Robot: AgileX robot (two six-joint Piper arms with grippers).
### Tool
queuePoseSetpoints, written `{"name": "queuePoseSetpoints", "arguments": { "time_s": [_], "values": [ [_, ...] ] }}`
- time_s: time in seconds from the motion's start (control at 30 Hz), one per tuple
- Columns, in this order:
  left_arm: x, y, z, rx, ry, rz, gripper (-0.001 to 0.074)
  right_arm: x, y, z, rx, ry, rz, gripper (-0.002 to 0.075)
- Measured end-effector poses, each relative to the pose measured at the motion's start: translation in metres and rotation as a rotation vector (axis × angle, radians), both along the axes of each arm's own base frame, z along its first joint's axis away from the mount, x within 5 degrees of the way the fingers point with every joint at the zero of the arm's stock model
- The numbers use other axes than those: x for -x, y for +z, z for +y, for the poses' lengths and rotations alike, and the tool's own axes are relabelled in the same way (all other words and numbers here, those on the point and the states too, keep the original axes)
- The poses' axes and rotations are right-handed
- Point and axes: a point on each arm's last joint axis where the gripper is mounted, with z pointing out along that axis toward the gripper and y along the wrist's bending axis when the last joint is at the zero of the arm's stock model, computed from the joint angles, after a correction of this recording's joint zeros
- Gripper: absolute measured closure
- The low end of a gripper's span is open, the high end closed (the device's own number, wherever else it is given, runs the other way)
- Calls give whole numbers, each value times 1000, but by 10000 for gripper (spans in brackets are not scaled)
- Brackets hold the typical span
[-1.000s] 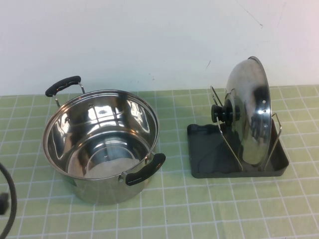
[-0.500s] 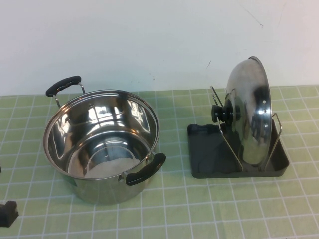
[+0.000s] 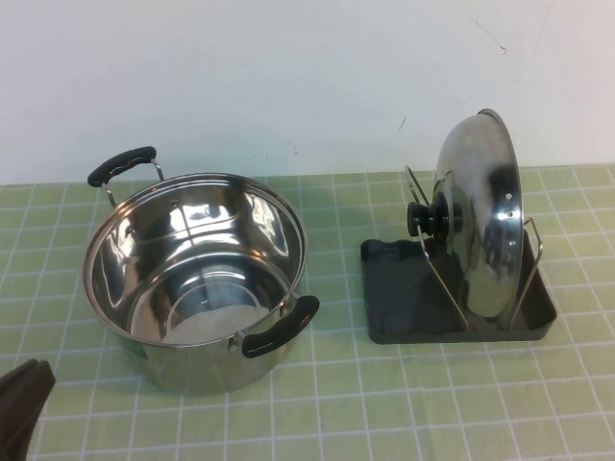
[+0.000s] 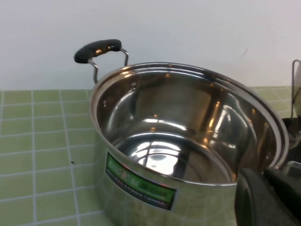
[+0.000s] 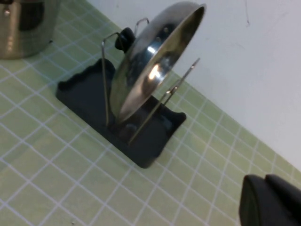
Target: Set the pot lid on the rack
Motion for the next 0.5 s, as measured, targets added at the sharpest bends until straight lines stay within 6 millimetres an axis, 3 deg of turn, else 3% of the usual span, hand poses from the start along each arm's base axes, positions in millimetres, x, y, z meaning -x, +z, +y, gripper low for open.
{"name": "queuePoseSetpoints", "arguments": {
  "time_s": [0.2,0.5],
  "values": [
    [1,-5,-1,4,-9,-3,734,0,-45,5,-48,29,37,727],
    [1,-4,-1,-1,-11,-8,734,-3,-60,7,-60,25,77,727]
  ]
}}
